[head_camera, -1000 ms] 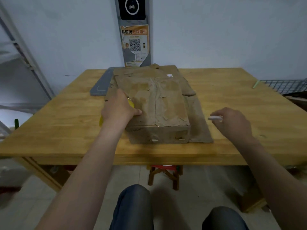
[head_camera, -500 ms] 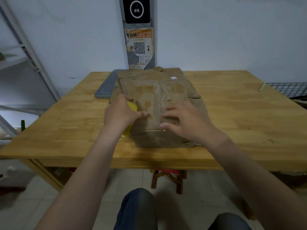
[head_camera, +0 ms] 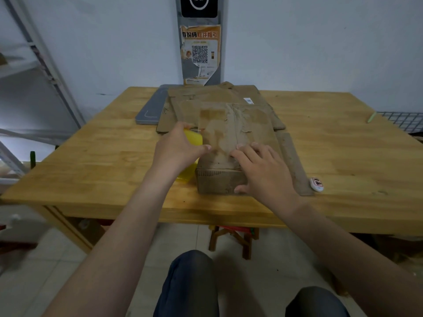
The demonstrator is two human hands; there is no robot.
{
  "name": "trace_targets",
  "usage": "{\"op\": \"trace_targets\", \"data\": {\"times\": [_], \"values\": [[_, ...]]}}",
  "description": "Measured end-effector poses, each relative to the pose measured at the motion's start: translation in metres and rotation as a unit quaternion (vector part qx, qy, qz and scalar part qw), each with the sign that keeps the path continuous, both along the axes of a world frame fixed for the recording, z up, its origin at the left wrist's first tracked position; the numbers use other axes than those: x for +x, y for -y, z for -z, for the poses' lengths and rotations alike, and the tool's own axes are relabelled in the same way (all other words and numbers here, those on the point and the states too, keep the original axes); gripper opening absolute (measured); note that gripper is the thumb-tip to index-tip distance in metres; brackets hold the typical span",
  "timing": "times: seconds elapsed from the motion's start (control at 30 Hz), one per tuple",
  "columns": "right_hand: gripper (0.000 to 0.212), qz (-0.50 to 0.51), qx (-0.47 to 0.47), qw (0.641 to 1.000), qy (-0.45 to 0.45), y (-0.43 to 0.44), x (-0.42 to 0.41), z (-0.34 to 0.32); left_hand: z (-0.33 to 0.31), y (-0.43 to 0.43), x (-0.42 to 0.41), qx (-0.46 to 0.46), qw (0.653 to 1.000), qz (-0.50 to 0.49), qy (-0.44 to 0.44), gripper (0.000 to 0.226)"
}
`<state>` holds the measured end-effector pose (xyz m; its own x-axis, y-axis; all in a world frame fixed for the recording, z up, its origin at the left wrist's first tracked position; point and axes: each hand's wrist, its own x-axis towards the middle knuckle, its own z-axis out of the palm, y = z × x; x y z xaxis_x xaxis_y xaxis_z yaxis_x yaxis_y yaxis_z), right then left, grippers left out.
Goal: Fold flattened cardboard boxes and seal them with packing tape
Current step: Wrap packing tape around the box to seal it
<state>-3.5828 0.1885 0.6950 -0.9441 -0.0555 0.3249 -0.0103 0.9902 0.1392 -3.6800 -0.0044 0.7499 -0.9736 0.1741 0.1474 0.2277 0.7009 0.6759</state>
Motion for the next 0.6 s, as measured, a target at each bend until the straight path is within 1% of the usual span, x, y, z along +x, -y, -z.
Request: {"op": "trace_targets", "data": {"times": [0.1, 0.2, 0.23, 0.27, 0.33, 0.37, 0.47, 0.53, 0.6], "values": [[0.101, -0.004, 0.012, 1.000, -0.009, -0.001, -0.002, 0.003, -0.001, -0.001, 0.002, -0.011, 1.000, -0.001, -0.001, 0.074], [0.084, -0.008, -0.036, 0.999, -0.037, 0.001, -0.002, 0.000, -0.001, 0.001, 0.002, 0.006, 1.000, 0.000, 0.023, 0.074], [0.079, -0.003, -0.040, 0.998, -0.043, 0.002, -0.003, 0.000, -0.001, 0.002, 0.003, 0.014, 0.999, 0.002, 0.029, 0.075], [0.079, 0.001, -0.032, 0.998, -0.045, 0.003, -0.003, 0.001, 0.000, 0.003, 0.003, 0.024, 0.999, 0.003, 0.032, 0.076], [0.090, 0.010, 0.005, 0.999, -0.032, 0.005, -0.001, 0.006, 0.001, 0.006, 0.005, 0.060, 0.997, 0.005, 0.040, 0.073], [0.096, 0.013, 0.015, 1.000, -0.023, 0.006, 0.000, 0.007, 0.000, 0.009, 0.007, 0.092, 0.995, 0.008, 0.048, 0.070], [0.103, 0.016, 0.016, 1.000, -0.001, 0.005, 0.001, 0.005, 0.000, 0.020, 0.016, 0.189, 0.980, 0.025, 0.060, 0.065], [0.100, 0.006, -0.012, 1.000, 0.024, 0.005, 0.004, -0.003, -0.006, 0.028, 0.025, 0.218, 0.974, 0.038, 0.047, 0.065], [0.087, -0.017, -0.084, 0.996, 0.029, 0.007, 0.013, -0.020, -0.014, 0.036, 0.038, 0.240, 0.968, 0.052, 0.047, 0.061]]}}
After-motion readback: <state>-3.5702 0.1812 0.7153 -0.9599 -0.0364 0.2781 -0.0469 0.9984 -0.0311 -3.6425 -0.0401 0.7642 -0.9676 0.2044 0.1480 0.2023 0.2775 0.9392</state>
